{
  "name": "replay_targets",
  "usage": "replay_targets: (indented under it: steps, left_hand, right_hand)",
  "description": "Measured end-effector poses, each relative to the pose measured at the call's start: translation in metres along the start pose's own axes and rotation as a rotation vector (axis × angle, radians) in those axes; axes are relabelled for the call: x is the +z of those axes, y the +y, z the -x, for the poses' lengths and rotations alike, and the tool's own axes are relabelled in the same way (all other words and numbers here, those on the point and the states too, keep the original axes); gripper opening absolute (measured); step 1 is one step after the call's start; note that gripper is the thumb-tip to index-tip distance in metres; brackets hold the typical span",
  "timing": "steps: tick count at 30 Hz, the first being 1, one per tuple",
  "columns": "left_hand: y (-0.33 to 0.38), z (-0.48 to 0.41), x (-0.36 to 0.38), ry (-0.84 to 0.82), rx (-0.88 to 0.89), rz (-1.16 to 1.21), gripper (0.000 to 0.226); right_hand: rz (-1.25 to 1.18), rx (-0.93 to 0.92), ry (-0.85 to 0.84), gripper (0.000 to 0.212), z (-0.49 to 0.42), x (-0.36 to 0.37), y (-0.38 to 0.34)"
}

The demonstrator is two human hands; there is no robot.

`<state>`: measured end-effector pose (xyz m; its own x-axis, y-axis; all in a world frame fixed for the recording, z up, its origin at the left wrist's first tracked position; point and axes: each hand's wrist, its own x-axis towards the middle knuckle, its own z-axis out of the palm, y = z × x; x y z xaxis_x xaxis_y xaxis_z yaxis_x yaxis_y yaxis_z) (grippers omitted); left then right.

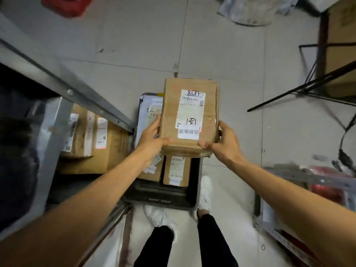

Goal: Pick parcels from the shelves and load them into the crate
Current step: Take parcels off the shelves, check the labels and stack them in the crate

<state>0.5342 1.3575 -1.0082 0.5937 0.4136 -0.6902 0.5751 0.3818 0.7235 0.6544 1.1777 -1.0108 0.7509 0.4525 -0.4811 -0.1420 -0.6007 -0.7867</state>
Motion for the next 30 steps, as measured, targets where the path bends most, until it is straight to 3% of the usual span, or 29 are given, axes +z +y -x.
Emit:
replay_targets:
  steps: [8,14,22,30]
  left_hand:
    - [-0.082,-0.123,0.002,0.058,-0.076,0.047,0.089]
    - [-0.117,-0.190,0.006,0.018,-0.042,0.005,0.091]
    - [-0.161,-0.215,0.000,0.014,-0.045,-0.128,0.092]
    - [-0.165,-0.216,0.003,0.103,-0.005,-0.424,0.087]
  right_hand:
    - [0.027,0.075,-0.072,0.076,-0.109,0.051,0.096]
    - [-0.010,0.079,-0.033,0.080,-0.160,0.075,0.141]
    - [0.007,0.120,-0.125,0.089,-0.171,0.101,0.184]
    - [0.038,0.217,-0.184,0.089,-0.173,0.097,0.192]
